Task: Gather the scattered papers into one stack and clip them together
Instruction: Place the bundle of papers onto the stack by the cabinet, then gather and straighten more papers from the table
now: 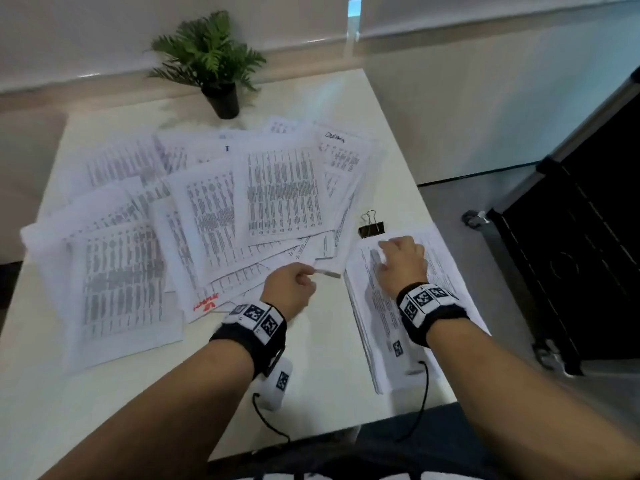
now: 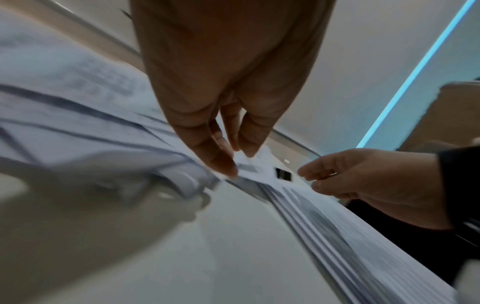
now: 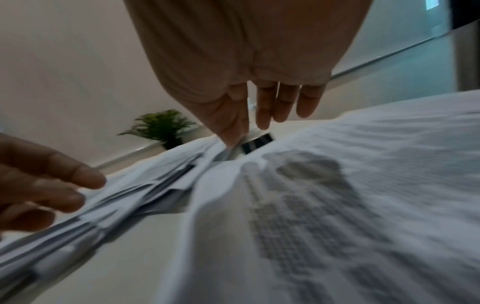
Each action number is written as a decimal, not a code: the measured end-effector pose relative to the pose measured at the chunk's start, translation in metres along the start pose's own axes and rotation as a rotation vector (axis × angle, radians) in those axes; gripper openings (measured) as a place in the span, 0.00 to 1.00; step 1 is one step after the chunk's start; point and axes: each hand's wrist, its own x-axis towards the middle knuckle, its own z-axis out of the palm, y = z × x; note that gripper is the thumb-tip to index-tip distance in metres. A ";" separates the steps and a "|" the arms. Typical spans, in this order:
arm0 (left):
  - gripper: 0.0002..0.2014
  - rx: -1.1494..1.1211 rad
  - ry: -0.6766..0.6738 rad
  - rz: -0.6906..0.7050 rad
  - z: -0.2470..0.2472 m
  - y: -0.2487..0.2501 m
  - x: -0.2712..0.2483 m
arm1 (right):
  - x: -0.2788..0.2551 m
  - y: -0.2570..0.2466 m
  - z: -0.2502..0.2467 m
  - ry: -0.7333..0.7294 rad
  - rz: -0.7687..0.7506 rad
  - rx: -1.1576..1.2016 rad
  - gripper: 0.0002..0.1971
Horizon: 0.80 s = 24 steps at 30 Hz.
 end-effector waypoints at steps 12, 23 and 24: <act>0.19 -0.141 0.335 -0.416 -0.165 -0.103 0.042 | 0.043 -0.154 0.077 -0.312 -0.380 -0.146 0.46; 0.17 -0.508 0.442 -0.272 -0.185 -0.130 0.078 | 0.031 -0.198 0.082 -0.268 -0.421 -0.137 0.12; 0.20 -0.539 0.420 -0.277 -0.188 -0.130 0.079 | 0.021 -0.203 0.084 -0.333 -0.466 -0.127 0.09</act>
